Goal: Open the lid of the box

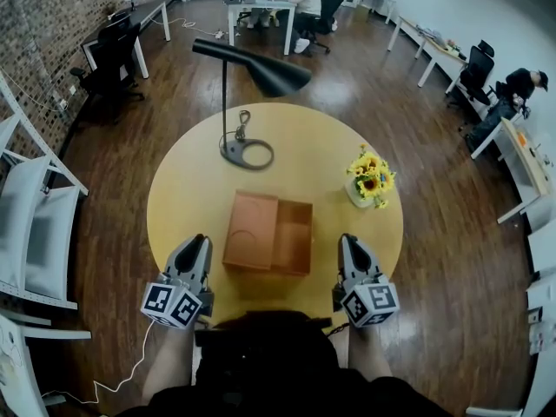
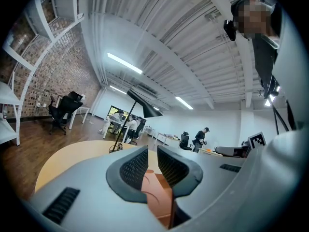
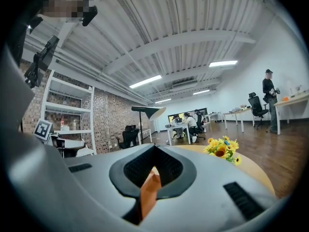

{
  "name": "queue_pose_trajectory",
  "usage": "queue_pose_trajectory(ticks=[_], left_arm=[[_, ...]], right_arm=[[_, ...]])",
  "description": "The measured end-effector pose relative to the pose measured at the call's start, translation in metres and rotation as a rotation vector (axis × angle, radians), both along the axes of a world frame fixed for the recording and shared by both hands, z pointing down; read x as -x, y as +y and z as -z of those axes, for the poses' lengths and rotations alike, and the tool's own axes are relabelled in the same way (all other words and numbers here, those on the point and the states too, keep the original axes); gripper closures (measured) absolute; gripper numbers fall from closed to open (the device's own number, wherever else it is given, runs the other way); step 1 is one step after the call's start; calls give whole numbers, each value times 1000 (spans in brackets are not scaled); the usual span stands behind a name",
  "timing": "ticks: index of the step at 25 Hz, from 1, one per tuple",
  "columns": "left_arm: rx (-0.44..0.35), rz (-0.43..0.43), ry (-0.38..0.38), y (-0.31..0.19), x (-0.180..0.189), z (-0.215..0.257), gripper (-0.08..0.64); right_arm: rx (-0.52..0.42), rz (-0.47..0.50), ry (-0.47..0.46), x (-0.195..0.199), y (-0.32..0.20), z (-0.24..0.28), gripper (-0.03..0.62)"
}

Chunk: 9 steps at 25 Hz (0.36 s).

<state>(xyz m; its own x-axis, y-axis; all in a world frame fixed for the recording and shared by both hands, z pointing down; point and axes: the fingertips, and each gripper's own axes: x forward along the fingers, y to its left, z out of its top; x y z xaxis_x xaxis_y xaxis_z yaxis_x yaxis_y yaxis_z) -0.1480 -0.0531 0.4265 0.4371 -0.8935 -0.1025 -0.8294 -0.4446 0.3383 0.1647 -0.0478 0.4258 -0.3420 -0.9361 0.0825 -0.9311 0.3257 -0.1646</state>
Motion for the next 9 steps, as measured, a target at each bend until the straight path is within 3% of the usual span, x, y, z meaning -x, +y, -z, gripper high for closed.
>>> queue_pose_trajectory(ticks=[9], left_arm=[[10,0,7,-2,-1,-7,506]], right_arm=[[24,0,20,-3,1,-9,591]])
